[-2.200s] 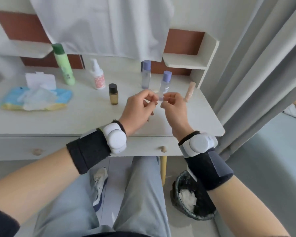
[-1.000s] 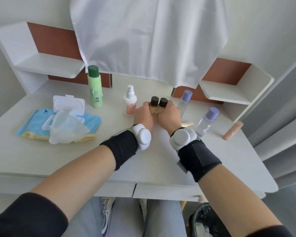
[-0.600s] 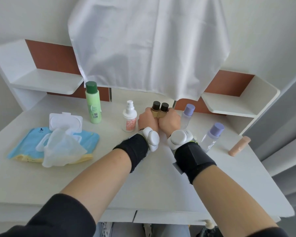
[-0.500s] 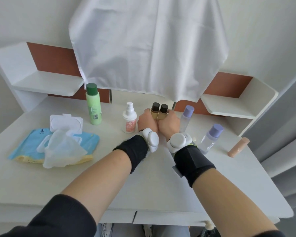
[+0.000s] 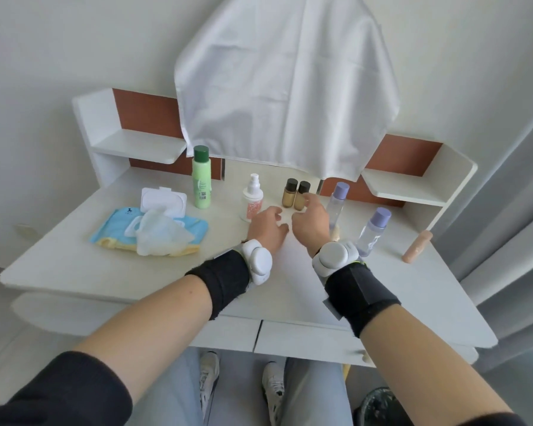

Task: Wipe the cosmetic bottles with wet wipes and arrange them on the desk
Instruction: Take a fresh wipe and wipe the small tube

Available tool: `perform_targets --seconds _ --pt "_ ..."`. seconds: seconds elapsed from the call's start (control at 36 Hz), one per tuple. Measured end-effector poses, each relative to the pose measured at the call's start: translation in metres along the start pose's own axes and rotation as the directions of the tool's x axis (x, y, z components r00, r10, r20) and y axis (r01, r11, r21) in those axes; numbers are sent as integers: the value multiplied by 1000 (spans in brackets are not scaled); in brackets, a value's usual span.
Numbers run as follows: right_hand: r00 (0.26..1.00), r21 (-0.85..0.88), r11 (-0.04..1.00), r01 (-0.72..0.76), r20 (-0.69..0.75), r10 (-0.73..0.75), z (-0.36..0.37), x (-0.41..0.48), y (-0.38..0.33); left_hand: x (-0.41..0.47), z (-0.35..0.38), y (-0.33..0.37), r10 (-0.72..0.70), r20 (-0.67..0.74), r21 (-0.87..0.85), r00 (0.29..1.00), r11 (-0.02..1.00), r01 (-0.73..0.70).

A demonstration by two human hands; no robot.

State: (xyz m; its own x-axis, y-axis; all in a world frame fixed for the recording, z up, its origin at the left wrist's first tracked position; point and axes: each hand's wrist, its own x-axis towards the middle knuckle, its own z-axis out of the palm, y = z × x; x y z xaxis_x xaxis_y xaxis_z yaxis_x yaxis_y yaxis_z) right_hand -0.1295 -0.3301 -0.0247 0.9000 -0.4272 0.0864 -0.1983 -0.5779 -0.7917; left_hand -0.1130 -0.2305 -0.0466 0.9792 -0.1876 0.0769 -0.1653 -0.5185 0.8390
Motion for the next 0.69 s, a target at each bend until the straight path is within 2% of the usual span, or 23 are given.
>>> perform_targets --seconds 0.19,0.33,0.42,0.53,0.61,0.69 --pt "994 133 986 103 33 -109 23 -28 -26 -47 -45 -18 121 -223 -58 967 989 -137" --pt "962 158 980 122 224 -156 53 -52 -53 -66 -83 -31 186 -344 -3 920 980 -200" --pt "923 154 976 153 330 -197 73 -65 -68 -71 -107 -45 199 -415 69 888 980 -187" --pt "887 136 971 197 396 -235 93 -77 -84 -71 -132 -69 147 -508 124 849 987 -97" --pt "854 53 960 276 444 -270 105 -84 -94 -73 -151 -86 126 -494 91 861 991 -93" --pt "831 -61 933 353 479 -283 109 -84 -101 -68 -166 -100 176 -386 128 906 982 -137"
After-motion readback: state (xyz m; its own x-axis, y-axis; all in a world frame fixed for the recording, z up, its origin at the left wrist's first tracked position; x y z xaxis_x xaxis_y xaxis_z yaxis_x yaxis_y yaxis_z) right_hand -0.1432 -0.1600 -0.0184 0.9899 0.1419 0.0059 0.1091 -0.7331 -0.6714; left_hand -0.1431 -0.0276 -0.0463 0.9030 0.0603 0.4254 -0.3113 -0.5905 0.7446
